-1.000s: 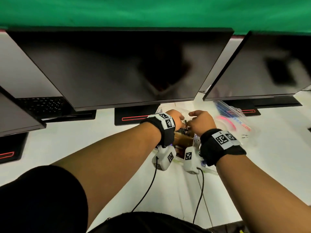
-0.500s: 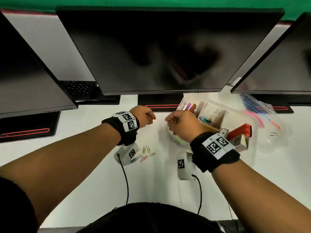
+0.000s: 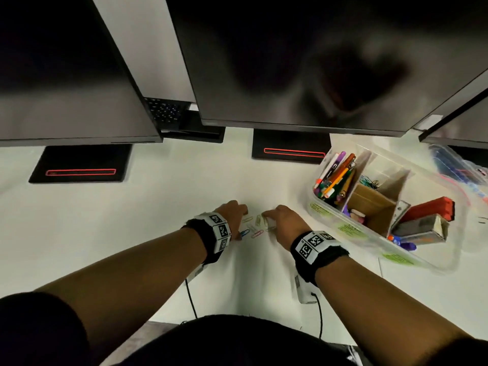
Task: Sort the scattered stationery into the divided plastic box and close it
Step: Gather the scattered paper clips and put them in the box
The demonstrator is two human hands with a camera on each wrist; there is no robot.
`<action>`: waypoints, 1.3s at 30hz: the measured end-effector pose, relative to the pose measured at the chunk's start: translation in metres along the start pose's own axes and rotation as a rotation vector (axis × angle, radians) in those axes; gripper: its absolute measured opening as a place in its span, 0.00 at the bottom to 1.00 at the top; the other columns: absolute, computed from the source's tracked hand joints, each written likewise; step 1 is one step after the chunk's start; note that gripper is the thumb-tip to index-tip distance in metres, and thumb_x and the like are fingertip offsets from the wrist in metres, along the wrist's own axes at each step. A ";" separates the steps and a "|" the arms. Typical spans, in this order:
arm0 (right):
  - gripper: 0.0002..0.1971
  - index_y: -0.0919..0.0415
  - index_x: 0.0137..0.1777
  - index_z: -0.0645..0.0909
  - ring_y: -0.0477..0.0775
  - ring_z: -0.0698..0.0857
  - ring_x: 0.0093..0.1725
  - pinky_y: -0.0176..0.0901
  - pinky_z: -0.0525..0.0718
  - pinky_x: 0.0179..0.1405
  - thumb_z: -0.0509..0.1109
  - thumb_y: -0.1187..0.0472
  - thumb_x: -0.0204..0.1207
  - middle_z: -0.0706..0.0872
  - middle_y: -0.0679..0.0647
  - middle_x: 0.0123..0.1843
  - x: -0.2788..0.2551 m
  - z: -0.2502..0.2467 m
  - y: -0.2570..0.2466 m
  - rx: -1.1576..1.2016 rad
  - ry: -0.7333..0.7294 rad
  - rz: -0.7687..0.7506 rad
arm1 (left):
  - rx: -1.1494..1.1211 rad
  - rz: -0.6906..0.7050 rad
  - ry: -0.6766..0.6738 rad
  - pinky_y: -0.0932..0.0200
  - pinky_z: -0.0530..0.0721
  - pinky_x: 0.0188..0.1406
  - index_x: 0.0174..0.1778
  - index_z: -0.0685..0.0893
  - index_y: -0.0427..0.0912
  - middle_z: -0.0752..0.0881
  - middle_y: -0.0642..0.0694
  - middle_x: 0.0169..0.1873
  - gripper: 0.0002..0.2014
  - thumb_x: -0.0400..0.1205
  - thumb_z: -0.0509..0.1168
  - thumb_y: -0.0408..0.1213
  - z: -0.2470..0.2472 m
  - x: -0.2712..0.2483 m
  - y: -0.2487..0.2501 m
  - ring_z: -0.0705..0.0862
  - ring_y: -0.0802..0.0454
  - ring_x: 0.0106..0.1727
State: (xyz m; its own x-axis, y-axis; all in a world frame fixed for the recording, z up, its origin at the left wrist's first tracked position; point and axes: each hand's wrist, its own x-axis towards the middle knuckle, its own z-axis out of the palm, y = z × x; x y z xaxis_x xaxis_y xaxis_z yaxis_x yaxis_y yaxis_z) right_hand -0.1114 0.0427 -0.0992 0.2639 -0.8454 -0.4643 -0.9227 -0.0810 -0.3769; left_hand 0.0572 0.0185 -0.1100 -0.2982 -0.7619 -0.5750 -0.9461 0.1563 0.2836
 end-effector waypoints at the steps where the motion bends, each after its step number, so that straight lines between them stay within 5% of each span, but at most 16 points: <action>1: 0.25 0.55 0.73 0.73 0.61 0.78 0.64 0.43 0.74 0.64 0.62 0.70 0.76 0.76 0.62 0.64 0.002 0.000 0.000 -0.010 0.004 -0.019 | -0.021 0.007 0.019 0.51 0.77 0.64 0.72 0.71 0.42 0.74 0.40 0.66 0.35 0.69 0.77 0.40 0.003 0.001 0.001 0.78 0.40 0.66; 7: 0.19 0.62 0.67 0.79 0.63 0.80 0.61 0.44 0.76 0.61 0.62 0.70 0.76 0.79 0.64 0.61 0.010 0.001 0.002 -0.042 -0.005 -0.058 | -0.125 0.014 0.099 0.55 0.76 0.58 0.64 0.75 0.38 0.77 0.38 0.62 0.22 0.75 0.71 0.33 0.018 0.001 0.011 0.79 0.40 0.61; 15: 0.15 0.63 0.63 0.82 0.61 0.81 0.62 0.37 0.72 0.57 0.66 0.64 0.77 0.85 0.62 0.61 0.004 0.012 0.002 0.097 0.057 0.017 | -0.205 0.030 0.175 0.57 0.76 0.60 0.63 0.79 0.39 0.82 0.40 0.60 0.17 0.79 0.67 0.37 0.017 0.003 0.024 0.81 0.43 0.61; 20: 0.26 0.62 0.67 0.78 0.61 0.80 0.63 0.41 0.74 0.63 0.77 0.63 0.69 0.81 0.63 0.62 0.005 0.011 0.004 0.215 0.092 0.040 | -0.277 0.034 0.216 0.61 0.74 0.63 0.69 0.76 0.41 0.78 0.41 0.63 0.24 0.75 0.71 0.36 0.012 0.001 0.016 0.79 0.46 0.64; 25: 0.35 0.62 0.67 0.75 0.59 0.77 0.60 0.44 0.77 0.63 0.83 0.56 0.59 0.74 0.60 0.61 0.011 0.014 0.004 0.138 0.067 0.072 | -0.118 0.015 0.048 0.53 0.75 0.68 0.74 0.68 0.42 0.72 0.41 0.67 0.40 0.67 0.79 0.41 0.010 0.004 0.012 0.75 0.42 0.68; 33: 0.15 0.62 0.57 0.86 0.61 0.82 0.54 0.40 0.75 0.52 0.74 0.63 0.70 0.82 0.63 0.54 0.012 0.025 0.004 0.193 0.160 0.004 | -0.169 0.036 0.140 0.57 0.76 0.56 0.62 0.79 0.41 0.80 0.40 0.58 0.18 0.77 0.68 0.41 0.020 0.010 0.017 0.80 0.43 0.59; 39: 0.13 0.64 0.57 0.85 0.61 0.82 0.57 0.40 0.74 0.56 0.72 0.62 0.74 0.83 0.63 0.57 0.014 0.026 0.006 0.185 0.145 -0.004 | -0.164 0.062 0.124 0.58 0.77 0.55 0.61 0.81 0.41 0.79 0.39 0.59 0.18 0.77 0.69 0.40 0.021 0.011 0.017 0.80 0.42 0.59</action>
State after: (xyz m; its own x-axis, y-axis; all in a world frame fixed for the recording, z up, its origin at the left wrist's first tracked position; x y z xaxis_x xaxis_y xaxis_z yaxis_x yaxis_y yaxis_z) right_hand -0.1060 0.0441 -0.1292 0.2120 -0.9132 -0.3480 -0.8512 0.0025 -0.5248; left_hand 0.0352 0.0255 -0.1277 -0.3282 -0.8268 -0.4569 -0.8902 0.1090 0.4423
